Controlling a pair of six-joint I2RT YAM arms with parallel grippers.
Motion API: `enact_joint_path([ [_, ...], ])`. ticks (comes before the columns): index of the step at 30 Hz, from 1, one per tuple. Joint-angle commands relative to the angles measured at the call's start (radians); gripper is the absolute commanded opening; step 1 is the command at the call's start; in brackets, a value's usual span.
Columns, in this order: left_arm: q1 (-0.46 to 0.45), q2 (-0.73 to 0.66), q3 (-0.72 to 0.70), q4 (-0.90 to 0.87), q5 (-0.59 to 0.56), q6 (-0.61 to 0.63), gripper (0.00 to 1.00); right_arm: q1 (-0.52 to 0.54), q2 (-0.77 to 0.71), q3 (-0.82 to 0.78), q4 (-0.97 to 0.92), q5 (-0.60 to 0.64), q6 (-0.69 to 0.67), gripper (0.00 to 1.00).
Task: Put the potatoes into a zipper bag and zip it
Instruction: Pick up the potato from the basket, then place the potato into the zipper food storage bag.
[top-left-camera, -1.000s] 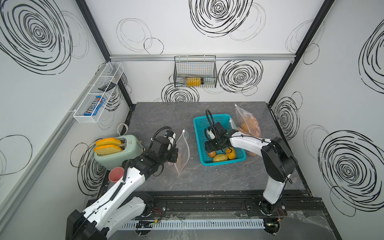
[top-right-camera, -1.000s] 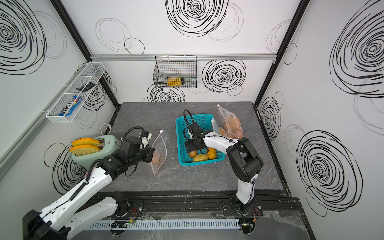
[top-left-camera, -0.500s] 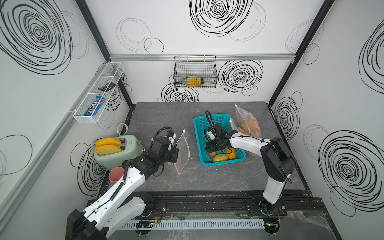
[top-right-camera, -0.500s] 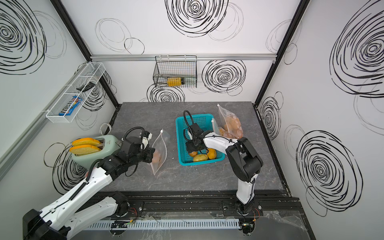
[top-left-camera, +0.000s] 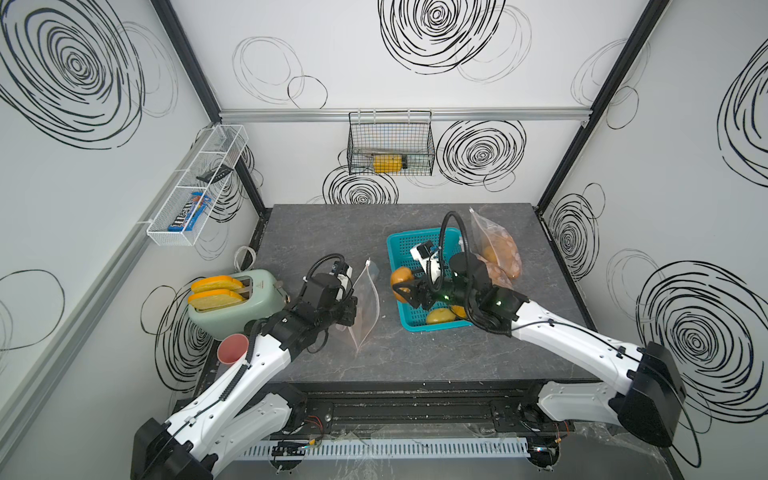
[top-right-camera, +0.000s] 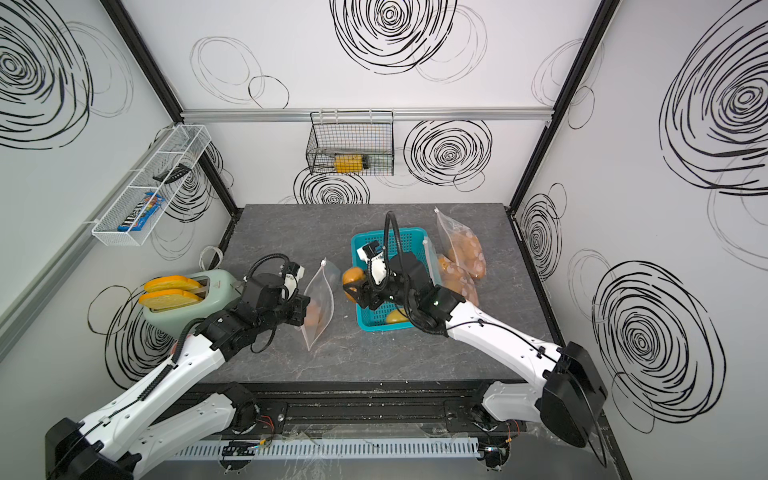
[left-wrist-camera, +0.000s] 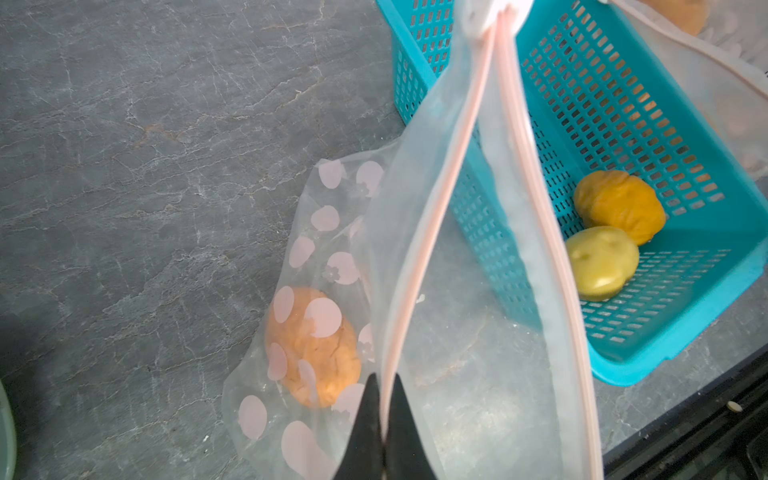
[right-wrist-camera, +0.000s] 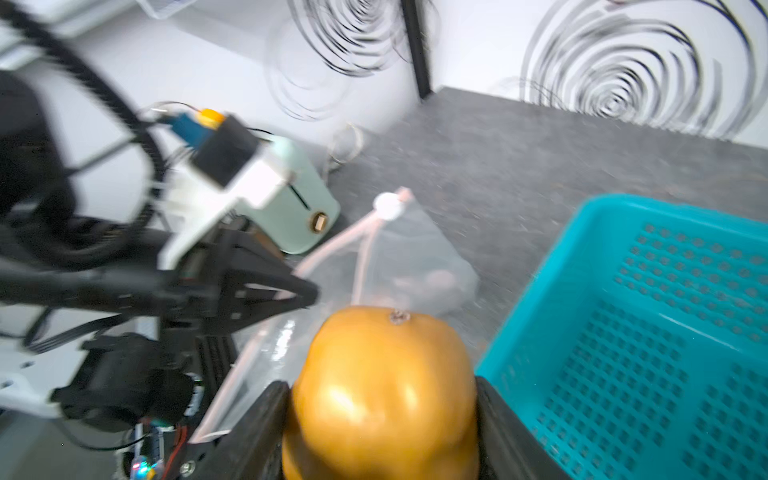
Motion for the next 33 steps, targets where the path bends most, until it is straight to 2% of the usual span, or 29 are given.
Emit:
enact_joint_path([
  [1, -0.002, 0.003, -0.003, 0.033, -0.001, -0.009, 0.0, 0.04, 0.014, -0.051, 0.246, -0.049, 0.032, 0.52],
  [5, 0.0, -0.026, -0.012, 0.047, 0.012, -0.009, 0.0, 0.077, 0.078, -0.03, 0.301, -0.017, 0.059, 0.5],
  [11, 0.003, -0.026, -0.01, 0.047, 0.021, -0.007, 0.0, 0.096, 0.179, 0.008, 0.36, -0.058, 0.089, 0.5],
  [17, 0.006, -0.025, -0.012, 0.05, 0.027, -0.006, 0.0, 0.123, 0.247, 0.022, 0.393, -0.035, 0.099, 0.52],
  [29, 0.012, -0.021, -0.012, 0.05, 0.04, -0.006, 0.0, 0.121, 0.364, 0.033, 0.351, 0.089, 0.102, 0.55],
  [33, 0.015, -0.018, -0.011, 0.05, 0.042, -0.004, 0.0, 0.124, 0.384, 0.051, 0.332, 0.09, 0.101, 0.58],
])
